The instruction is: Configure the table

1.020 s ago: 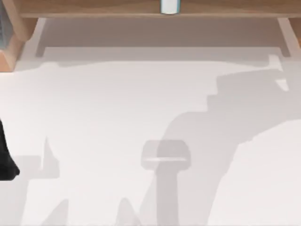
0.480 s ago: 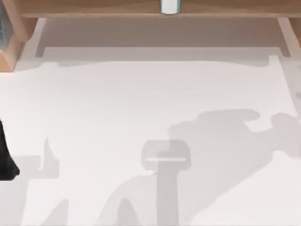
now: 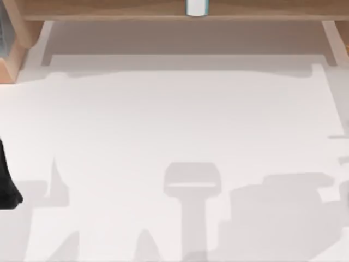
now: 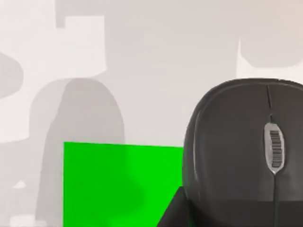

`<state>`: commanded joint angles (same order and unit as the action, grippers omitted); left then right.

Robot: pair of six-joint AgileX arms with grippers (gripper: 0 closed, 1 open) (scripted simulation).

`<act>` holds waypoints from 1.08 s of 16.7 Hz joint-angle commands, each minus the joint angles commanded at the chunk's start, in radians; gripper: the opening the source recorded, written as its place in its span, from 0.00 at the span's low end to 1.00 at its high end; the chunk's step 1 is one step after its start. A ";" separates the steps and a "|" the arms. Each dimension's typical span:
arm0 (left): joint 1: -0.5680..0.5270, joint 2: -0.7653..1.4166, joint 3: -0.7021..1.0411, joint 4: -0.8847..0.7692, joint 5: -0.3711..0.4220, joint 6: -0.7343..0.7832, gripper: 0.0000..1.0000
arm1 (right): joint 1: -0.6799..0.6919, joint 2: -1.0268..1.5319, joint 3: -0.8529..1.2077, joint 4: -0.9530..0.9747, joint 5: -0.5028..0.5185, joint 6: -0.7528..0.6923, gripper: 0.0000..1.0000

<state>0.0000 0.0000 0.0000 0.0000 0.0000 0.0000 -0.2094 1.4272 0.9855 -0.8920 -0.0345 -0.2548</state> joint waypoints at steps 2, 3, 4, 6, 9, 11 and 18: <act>0.000 0.000 0.000 0.000 0.000 0.000 1.00 | 0.013 -0.036 -0.108 0.030 0.006 0.022 0.00; 0.000 0.000 0.000 0.000 0.000 0.000 1.00 | 0.019 -0.050 -0.155 0.044 0.008 0.032 0.00; 0.000 0.000 0.000 0.000 0.000 0.000 1.00 | 0.024 -0.063 -0.198 0.056 0.011 0.041 0.00; 0.000 0.000 0.000 0.000 0.000 0.000 1.00 | 0.032 -0.080 -0.266 0.076 0.015 0.054 0.00; 0.000 0.000 0.000 0.000 0.000 0.000 1.00 | 0.038 -0.092 -0.319 0.092 0.019 0.065 0.00; 0.000 0.000 0.000 0.000 0.000 0.000 1.00 | 0.039 -0.093 -0.323 0.094 0.019 0.066 0.00; 0.000 0.000 0.000 0.000 0.000 0.000 1.00 | 0.035 -0.092 -0.318 0.093 0.018 0.067 0.00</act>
<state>0.0000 0.0000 0.0000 0.0000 0.0000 0.0000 -0.1744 1.3350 0.6676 -0.7989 -0.0165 -0.1879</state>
